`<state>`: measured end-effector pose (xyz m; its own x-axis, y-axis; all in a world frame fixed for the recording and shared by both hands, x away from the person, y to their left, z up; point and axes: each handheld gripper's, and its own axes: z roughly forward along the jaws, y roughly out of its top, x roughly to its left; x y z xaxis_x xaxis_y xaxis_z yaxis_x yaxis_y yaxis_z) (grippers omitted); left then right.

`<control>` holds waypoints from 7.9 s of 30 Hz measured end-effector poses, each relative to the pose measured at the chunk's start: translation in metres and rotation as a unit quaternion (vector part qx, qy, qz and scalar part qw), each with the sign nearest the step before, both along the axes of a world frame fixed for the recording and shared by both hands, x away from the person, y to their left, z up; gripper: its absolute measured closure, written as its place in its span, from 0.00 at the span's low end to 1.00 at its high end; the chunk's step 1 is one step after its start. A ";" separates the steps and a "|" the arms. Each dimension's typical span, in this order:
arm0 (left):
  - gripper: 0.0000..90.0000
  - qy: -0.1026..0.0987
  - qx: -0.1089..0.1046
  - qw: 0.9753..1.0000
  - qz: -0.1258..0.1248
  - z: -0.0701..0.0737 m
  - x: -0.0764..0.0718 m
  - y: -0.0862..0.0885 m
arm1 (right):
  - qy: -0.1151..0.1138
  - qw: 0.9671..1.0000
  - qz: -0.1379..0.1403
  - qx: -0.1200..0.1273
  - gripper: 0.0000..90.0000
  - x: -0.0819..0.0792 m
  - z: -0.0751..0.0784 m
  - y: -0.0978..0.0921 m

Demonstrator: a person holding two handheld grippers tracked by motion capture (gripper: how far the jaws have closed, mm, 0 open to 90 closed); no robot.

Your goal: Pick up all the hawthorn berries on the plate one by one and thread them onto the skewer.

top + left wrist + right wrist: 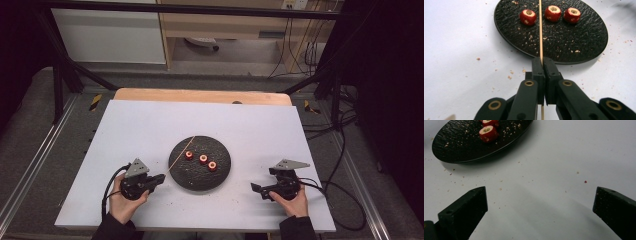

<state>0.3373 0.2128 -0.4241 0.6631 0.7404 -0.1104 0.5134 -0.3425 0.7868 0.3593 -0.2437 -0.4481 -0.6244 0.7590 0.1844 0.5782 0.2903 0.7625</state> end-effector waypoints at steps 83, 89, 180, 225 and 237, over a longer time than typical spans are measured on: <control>0.98 -0.005 0.015 1.000 -0.021 -0.008 -0.005 0.003 | 0.143 0.971 0.092 -0.168 0.69 0.089 0.052 0.174; 0.98 -0.010 0.015 1.000 -0.024 -0.007 -0.007 -0.001 | 0.129 0.981 0.069 -0.129 0.69 0.082 0.068 0.164; 0.98 -0.065 -0.046 0.997 -0.007 -0.005 -0.019 -0.085 | -0.058 0.886 -0.169 0.428 0.69 0.049 0.033 0.110; 0.98 -0.046 -0.043 0.998 -0.015 0.017 0.017 -0.119 | -0.049 0.918 -0.117 0.375 0.69 0.023 0.018 0.118; 0.98 -0.043 -0.040 0.998 -0.020 0.019 0.024 -0.127 | -0.044 0.928 -0.104 0.356 0.69 0.014 0.010 0.122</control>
